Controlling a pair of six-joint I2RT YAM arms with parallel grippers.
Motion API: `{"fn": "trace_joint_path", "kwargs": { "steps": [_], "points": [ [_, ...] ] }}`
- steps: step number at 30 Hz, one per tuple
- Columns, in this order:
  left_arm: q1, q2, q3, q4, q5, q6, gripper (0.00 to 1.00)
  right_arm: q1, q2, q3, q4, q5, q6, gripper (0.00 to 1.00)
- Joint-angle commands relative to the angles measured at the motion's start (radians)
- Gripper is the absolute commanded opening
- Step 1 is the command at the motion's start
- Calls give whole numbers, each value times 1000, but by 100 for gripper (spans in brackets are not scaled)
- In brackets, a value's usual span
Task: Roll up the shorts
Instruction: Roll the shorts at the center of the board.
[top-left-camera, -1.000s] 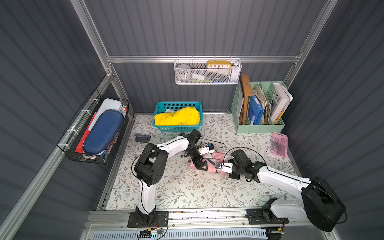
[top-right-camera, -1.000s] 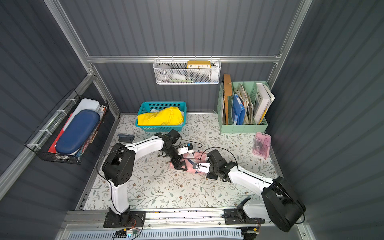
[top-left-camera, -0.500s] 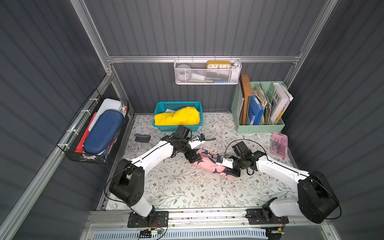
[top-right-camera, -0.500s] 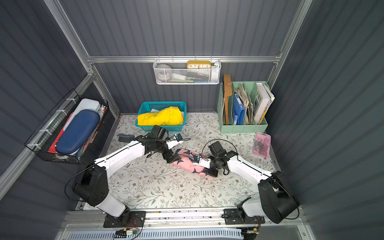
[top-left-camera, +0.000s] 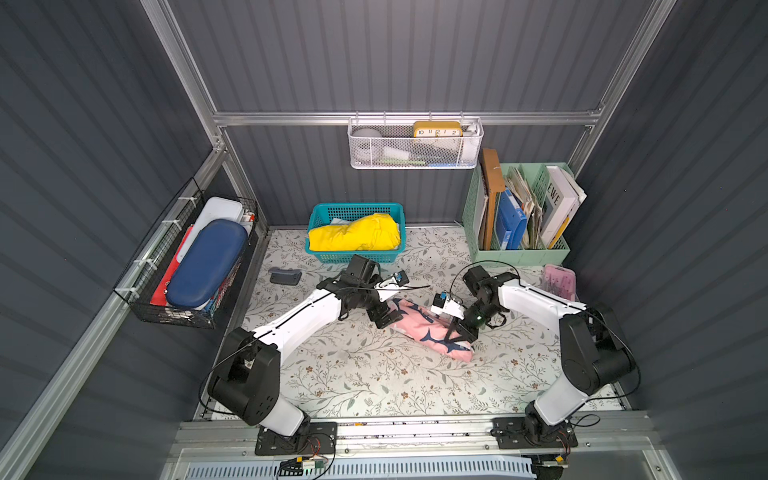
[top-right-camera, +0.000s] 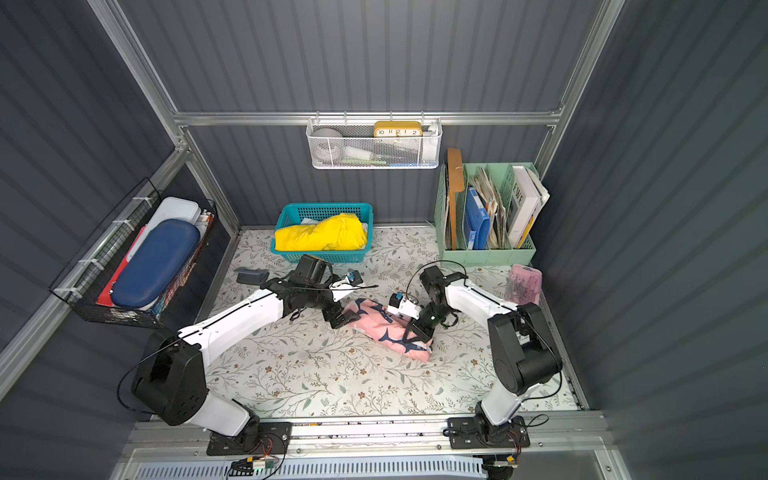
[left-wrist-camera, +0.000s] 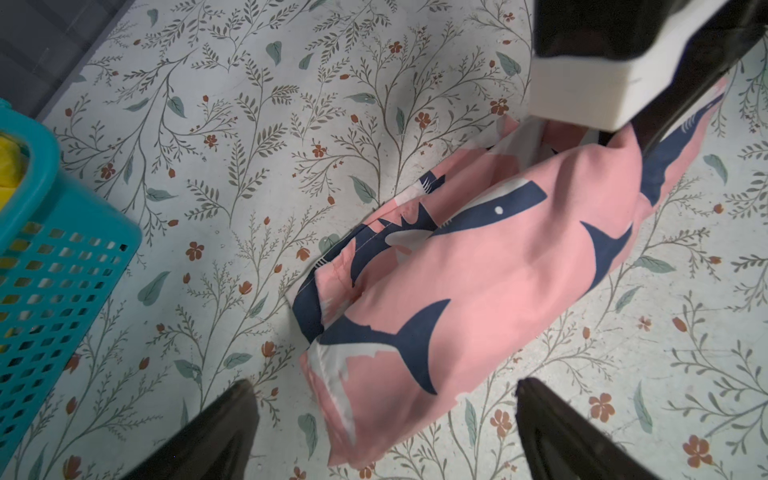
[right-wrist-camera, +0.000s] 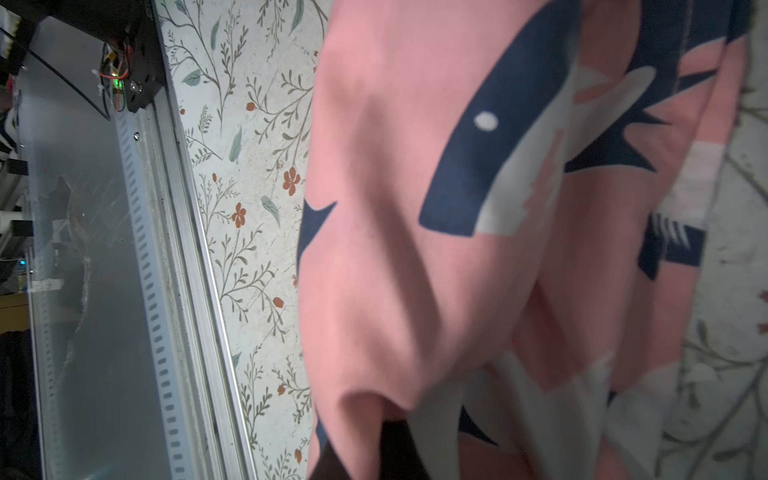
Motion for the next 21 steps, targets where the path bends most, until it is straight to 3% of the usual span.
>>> {"fn": "trace_joint_path", "kwargs": {
  "steps": [1,7,13,21],
  "points": [
    [-1,-42,-38,41,105,70,100,-31,39,53,-118,-94,10,0],
    [-70,-60,-99,128,48,119,100,-62,163,133,-233,-108,7,0],
    [-163,-20,-104,171,-23,188,100,-64,199,139,-232,-89,22,0],
    [-194,91,-86,240,-69,238,100,-74,259,158,-261,-91,35,0]
  ]
}}
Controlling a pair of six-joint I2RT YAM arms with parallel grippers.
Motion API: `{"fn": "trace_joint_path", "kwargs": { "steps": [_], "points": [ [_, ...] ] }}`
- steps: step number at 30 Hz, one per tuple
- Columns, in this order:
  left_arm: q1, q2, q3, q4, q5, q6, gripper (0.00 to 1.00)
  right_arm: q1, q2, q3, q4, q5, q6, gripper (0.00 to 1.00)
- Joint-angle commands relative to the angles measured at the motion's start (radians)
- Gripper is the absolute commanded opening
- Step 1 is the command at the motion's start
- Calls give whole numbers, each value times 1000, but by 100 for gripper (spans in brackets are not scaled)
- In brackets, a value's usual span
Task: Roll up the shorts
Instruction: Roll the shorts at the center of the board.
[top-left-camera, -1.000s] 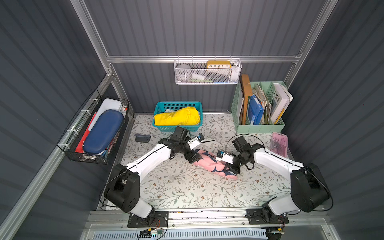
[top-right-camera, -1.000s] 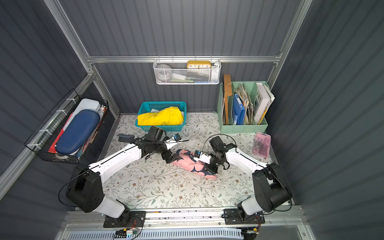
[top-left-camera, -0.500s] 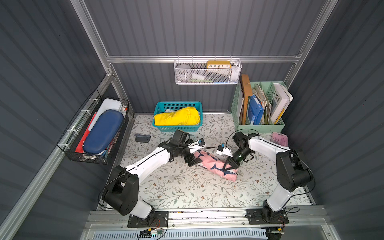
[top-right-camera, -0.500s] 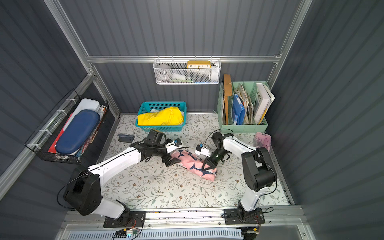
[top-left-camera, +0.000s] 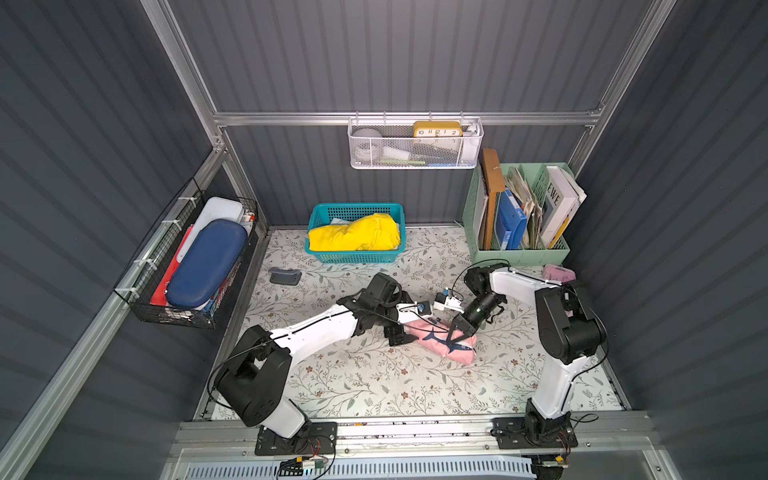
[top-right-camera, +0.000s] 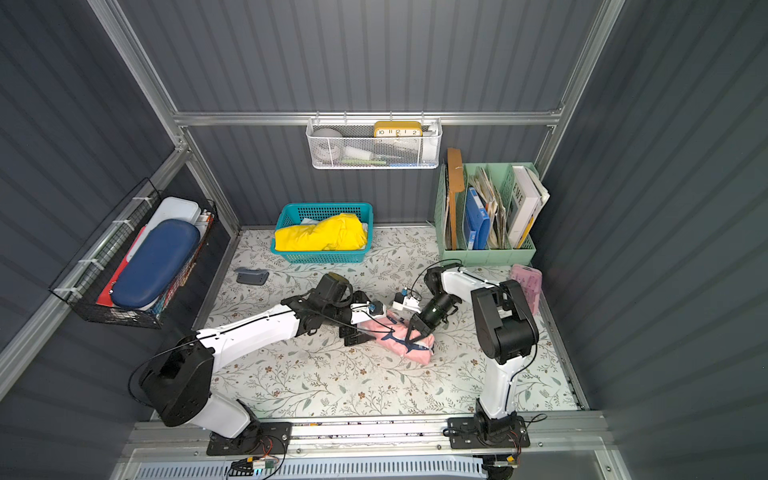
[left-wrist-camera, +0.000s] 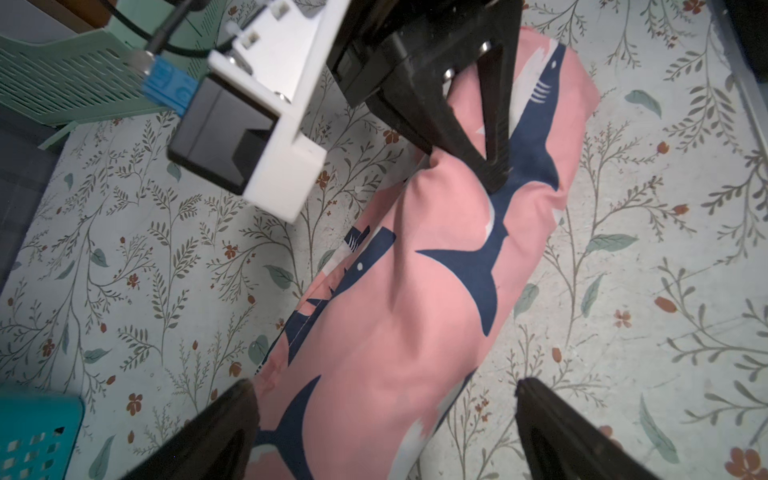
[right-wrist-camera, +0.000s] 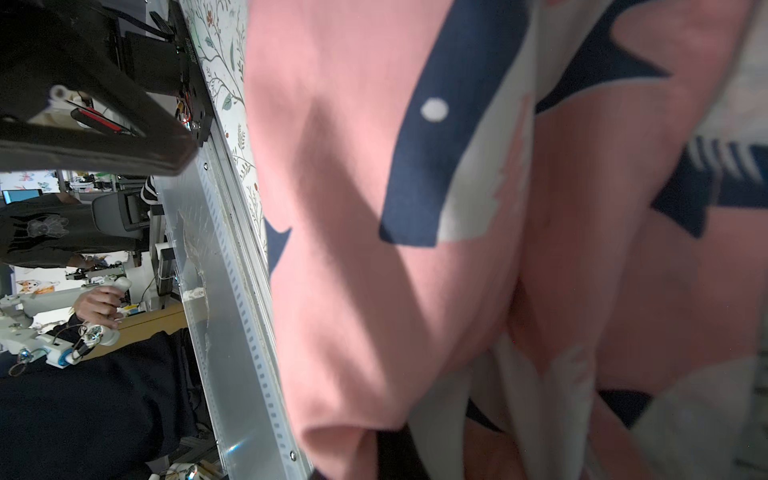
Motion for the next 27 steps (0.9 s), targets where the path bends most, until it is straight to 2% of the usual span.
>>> {"fn": "trace_joint_path", "kwargs": {
  "steps": [1,8,12,16,18,20,23,25,27],
  "points": [
    [-13,52,15,54,-50,48,100,-7,34,22,-60,-28,1,0],
    [-26,101,-10,144,-41,55,100,-18,26,22,-60,-42,-5,0],
    [-27,161,26,88,-29,69,100,-18,3,-2,-21,-41,-13,0],
    [-27,233,75,29,-13,58,93,-18,-40,-42,54,-59,-19,0],
    [-28,253,88,14,0,53,86,-18,-52,-49,69,-60,-18,0],
    [-27,268,100,-6,4,52,70,-19,-63,-56,87,-47,-12,0],
    [-27,279,119,-52,28,45,51,-19,-96,-79,148,-8,29,0],
    [-28,286,129,-82,32,36,45,-21,-132,-104,212,26,63,0],
    [-28,291,137,-114,40,31,42,-25,-177,-139,283,53,90,6]
  ]
}}
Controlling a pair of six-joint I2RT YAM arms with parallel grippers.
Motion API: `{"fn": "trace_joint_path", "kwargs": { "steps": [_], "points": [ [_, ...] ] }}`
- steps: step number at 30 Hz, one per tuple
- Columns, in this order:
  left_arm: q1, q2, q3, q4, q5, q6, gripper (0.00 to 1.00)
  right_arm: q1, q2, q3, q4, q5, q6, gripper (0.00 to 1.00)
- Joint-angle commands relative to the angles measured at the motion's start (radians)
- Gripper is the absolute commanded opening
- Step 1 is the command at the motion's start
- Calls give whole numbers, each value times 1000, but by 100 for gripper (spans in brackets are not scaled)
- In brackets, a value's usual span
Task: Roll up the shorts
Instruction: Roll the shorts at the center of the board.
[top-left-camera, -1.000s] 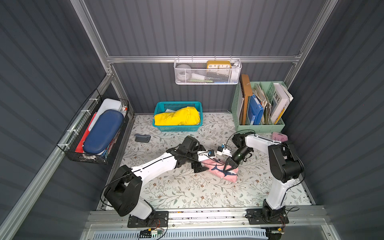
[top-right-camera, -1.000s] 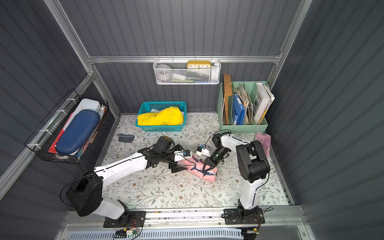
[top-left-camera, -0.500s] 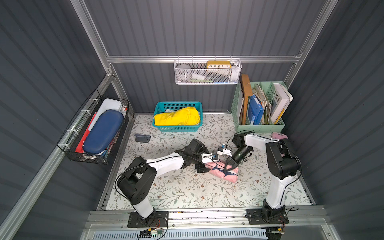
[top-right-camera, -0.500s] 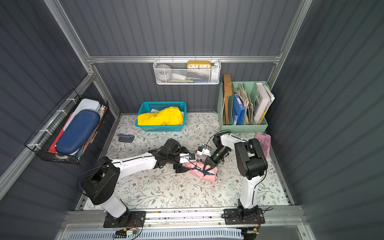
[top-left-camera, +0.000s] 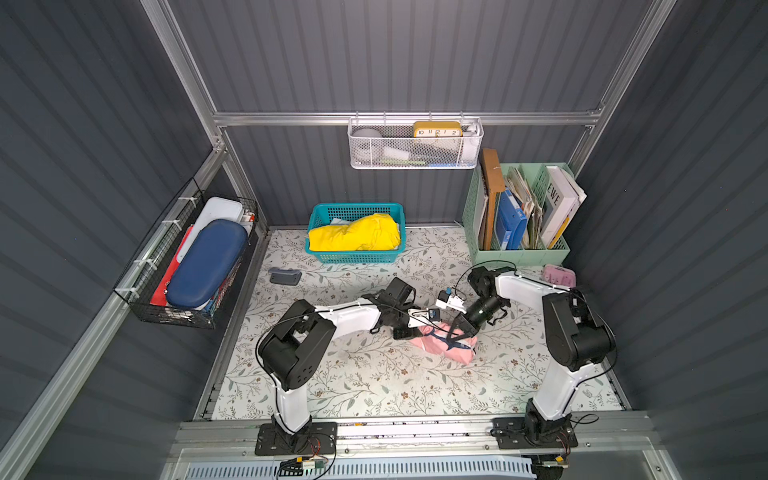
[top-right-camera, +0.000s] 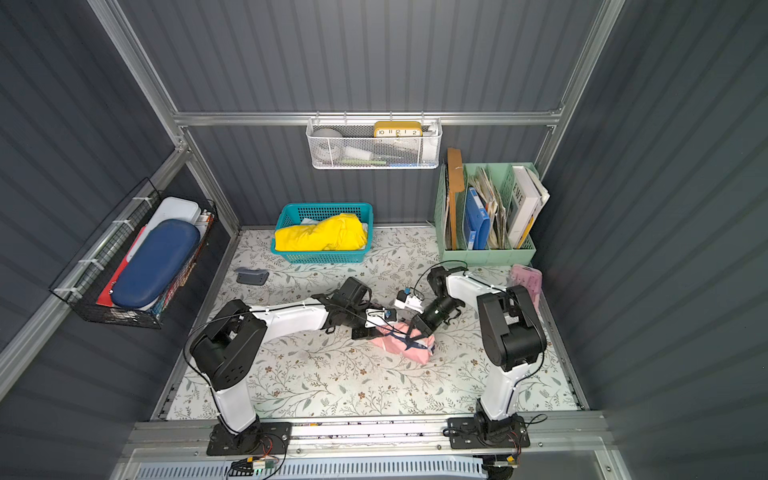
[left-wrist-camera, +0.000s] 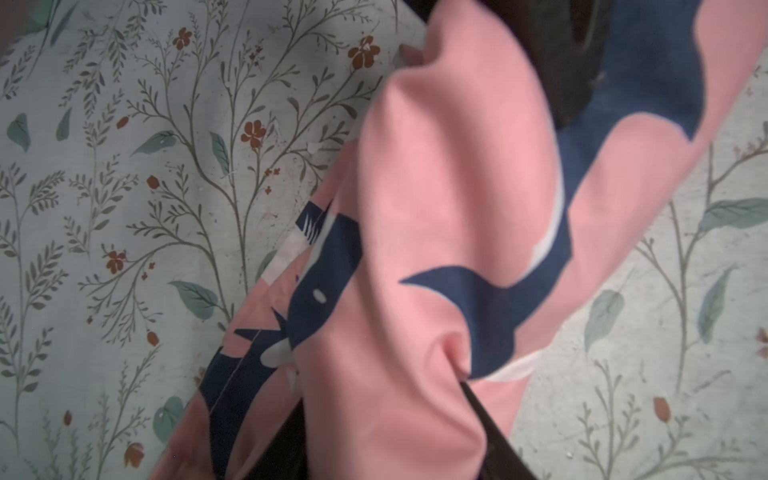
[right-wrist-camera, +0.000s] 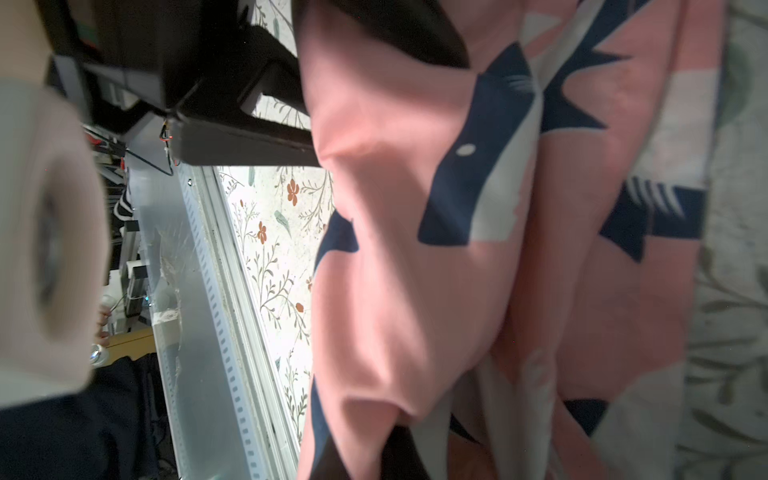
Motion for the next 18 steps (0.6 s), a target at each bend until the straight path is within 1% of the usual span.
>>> {"fn": "trace_joint_path", "kwargs": {
  "steps": [1,4,5,9,12,13,17,18],
  "points": [
    [-1,34,25,-130,51,-25,42,-11,-77,-45,135,43,54,8],
    [0,64,65,-222,64,-48,43,-20,-135,-82,203,71,64,14],
    [0,70,71,-248,67,-55,43,-21,-150,-95,229,92,78,19],
    [32,65,87,-315,114,-80,43,-35,-217,-124,284,137,98,20],
    [55,51,96,-346,123,-88,43,-46,-288,-164,355,178,117,22],
    [59,47,95,-352,128,-90,43,-50,-317,-182,386,192,128,24],
    [62,49,107,-382,139,-97,43,-56,-421,-245,487,228,138,45],
    [63,56,112,-390,138,-103,43,-56,-442,-255,497,228,138,47]
  ]
}}
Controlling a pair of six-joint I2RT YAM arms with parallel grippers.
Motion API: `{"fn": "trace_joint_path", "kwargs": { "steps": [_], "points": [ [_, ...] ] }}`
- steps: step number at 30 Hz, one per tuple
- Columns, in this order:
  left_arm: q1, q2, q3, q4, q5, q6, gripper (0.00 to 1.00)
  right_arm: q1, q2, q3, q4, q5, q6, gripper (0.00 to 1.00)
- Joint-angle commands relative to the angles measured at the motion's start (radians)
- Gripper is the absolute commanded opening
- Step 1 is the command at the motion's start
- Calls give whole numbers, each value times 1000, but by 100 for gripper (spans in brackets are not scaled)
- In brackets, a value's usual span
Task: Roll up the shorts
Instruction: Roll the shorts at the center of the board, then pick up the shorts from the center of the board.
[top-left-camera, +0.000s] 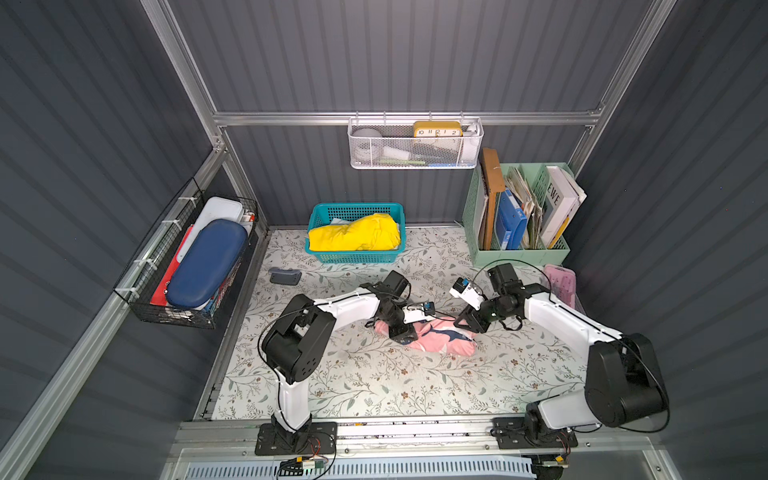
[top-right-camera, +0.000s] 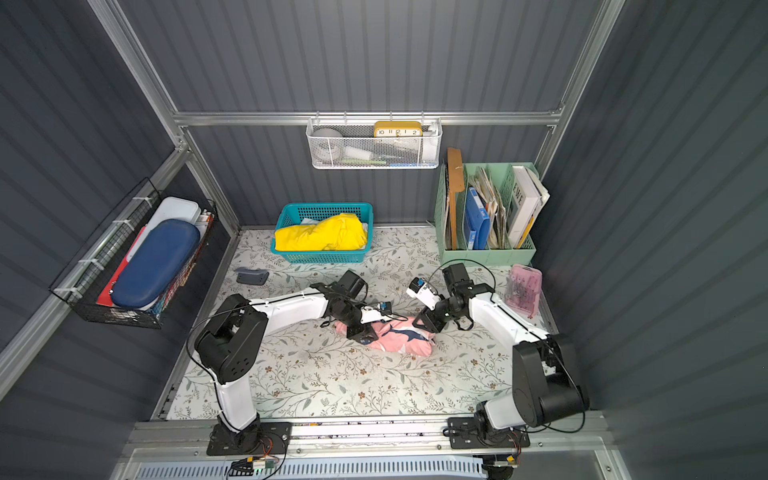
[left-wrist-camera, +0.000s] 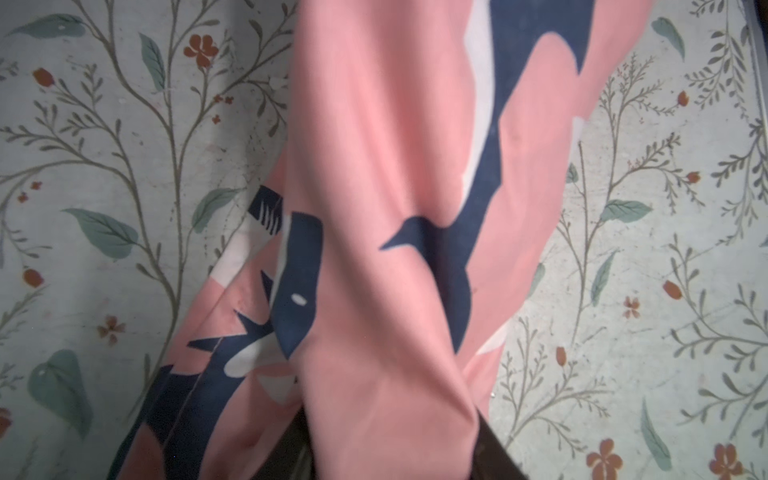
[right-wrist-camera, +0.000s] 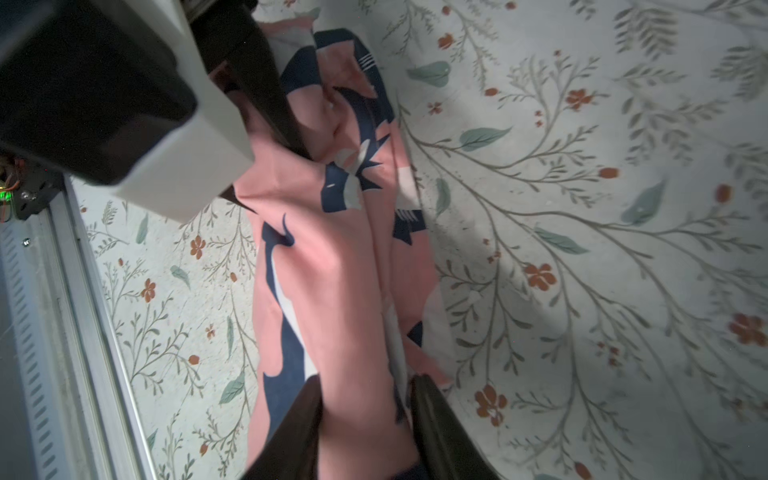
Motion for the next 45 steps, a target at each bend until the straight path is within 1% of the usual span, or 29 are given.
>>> {"fn": "trace_joint_path", "kwargs": {
  "steps": [1,5,7,9,10,11,13,16,20,22,28,33,38,40,42,44,45],
  "points": [
    [1,20,18,-131,23,-30,43,-7,-65,-30,101,42,8,47],
    [15,59,67,-188,28,-66,43,-7,-157,-63,102,25,-43,45],
    [30,72,92,-220,58,-73,43,-4,-223,-88,112,-11,-75,45],
    [39,79,109,-239,63,-84,43,-1,-291,-129,148,-68,-105,46],
    [42,83,114,-247,63,-93,44,11,-327,-155,164,-80,-127,50],
    [44,90,114,-258,58,-101,44,29,-364,-179,185,-69,-138,54],
    [47,107,161,-278,47,-125,45,73,-418,-223,211,-29,-159,62],
    [49,135,187,-301,37,-145,45,147,-445,-235,175,44,-193,66],
    [49,158,205,-310,44,-167,45,231,-396,-222,105,141,-240,68],
    [49,160,208,-309,47,-173,46,242,-368,-230,112,167,-248,69],
    [61,130,184,-284,57,-187,47,273,-278,-258,208,168,-222,69],
    [78,97,155,-268,68,-207,49,279,-155,-249,218,164,-245,67],
    [86,57,73,-247,74,-225,49,280,-30,-200,203,205,-282,57],
    [86,43,52,-242,76,-234,49,280,22,-178,205,211,-300,50],
    [86,28,37,-236,76,-242,50,279,64,-158,208,207,-314,47],
    [87,7,22,-231,72,-248,53,279,94,-145,216,196,-323,45],
    [87,-8,17,-225,61,-250,60,278,104,-143,226,192,-327,45]
  ]
}}
